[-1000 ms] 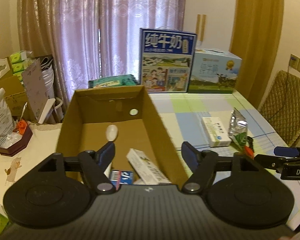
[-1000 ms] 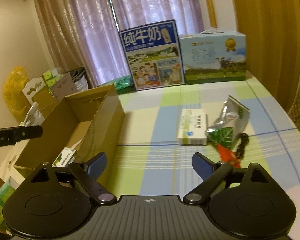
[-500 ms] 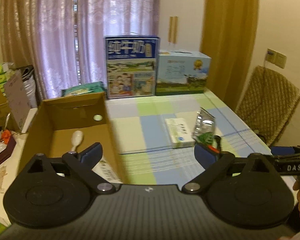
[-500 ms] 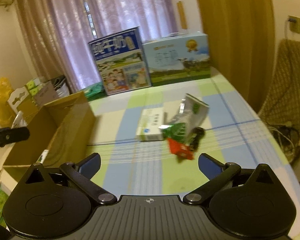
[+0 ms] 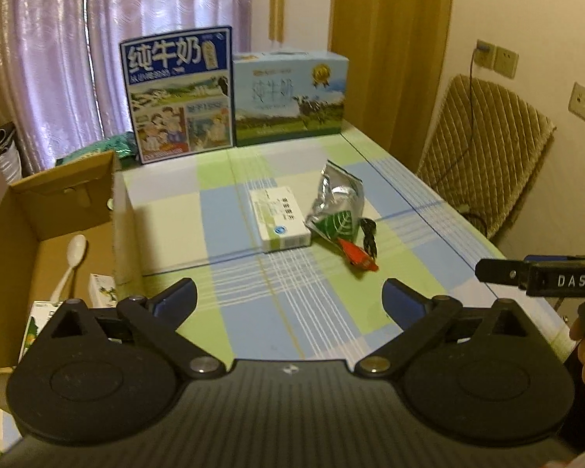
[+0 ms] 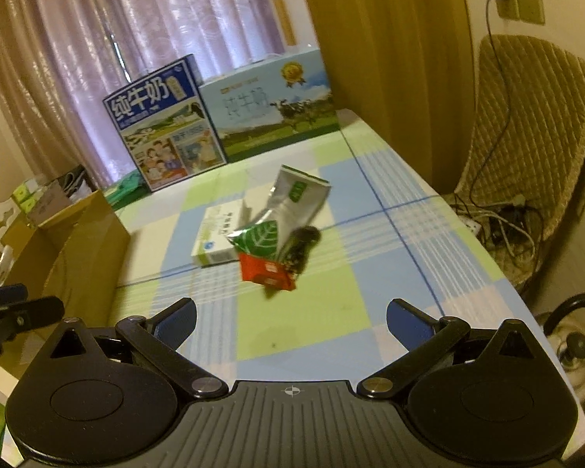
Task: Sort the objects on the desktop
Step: 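Move both tools back over the table toward the candy and cable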
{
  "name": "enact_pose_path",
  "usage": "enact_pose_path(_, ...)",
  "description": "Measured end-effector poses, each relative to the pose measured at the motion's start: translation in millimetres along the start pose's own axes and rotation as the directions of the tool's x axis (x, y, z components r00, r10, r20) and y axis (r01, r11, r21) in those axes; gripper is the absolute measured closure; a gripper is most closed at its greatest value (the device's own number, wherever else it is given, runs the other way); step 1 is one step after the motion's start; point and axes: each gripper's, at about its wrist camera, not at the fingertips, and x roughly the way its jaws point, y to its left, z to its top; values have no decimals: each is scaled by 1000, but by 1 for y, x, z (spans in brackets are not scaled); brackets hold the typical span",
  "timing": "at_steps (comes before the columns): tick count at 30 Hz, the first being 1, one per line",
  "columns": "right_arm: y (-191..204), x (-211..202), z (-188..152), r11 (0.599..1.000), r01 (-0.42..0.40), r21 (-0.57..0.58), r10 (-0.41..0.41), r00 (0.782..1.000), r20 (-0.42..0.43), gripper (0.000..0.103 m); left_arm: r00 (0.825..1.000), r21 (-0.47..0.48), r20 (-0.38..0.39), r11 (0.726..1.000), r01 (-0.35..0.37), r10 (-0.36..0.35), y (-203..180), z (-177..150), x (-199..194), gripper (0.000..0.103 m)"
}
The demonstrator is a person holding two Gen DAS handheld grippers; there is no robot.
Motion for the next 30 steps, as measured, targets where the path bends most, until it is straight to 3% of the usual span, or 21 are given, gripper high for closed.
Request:
enact_pose_path(9,-18,18,2,1000,14,1,-14,1000,-20,2,998,38,-51,999,23,-21,-14,-4,31,4)
enact_pose_path(16,-29,44,11,998,0,-64,-3,999,-49,2,996,100,-56,992,81,-76,-25,-4,59,4)
enact_pose_path(23,-41,82,20,983,-44,-177,25,994,-108,2,988,279,-85,949,147,-128,-50,-3,102,4)
enact_pose_path(28,-53,112,22,981,-52,-189,25,989,-145,3,984,361,-127,918,165,-127,-61,0,140,7)
enact_pose_path(30,-58,121,22,982,-61,-177,33,987,-158,8,983,389,-135,905,171,-128,-64,2,153,8)
